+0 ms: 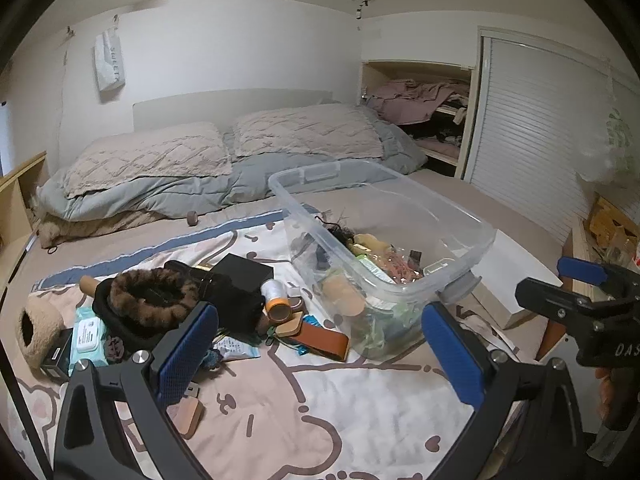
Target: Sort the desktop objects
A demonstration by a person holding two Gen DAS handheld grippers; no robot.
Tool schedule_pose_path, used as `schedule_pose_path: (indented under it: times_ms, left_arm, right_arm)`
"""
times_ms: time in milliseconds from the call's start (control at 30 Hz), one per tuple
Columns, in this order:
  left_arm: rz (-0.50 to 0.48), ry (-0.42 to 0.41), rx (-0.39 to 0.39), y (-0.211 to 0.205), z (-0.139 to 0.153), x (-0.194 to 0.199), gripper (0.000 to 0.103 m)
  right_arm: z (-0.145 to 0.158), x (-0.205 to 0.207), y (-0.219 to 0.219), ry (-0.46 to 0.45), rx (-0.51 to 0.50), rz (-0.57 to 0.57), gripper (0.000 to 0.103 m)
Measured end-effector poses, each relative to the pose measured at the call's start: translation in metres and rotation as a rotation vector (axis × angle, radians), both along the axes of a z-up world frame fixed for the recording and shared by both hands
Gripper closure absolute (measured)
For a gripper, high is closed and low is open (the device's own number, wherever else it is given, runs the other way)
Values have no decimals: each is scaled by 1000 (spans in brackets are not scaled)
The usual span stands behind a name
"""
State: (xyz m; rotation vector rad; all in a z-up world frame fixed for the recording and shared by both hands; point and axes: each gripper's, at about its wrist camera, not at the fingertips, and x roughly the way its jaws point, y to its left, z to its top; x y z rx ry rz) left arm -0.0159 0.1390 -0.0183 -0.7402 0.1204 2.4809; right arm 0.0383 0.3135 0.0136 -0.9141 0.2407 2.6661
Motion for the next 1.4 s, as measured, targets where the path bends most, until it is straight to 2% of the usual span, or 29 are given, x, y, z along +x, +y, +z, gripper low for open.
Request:
schedule_pose_path:
  times_ms: [1400]
  left_arm:
    - [8, 6, 0, -6, 1, 3, 1]
  right_arm:
    - [0, -4, -6, -26, 47, 9, 0]
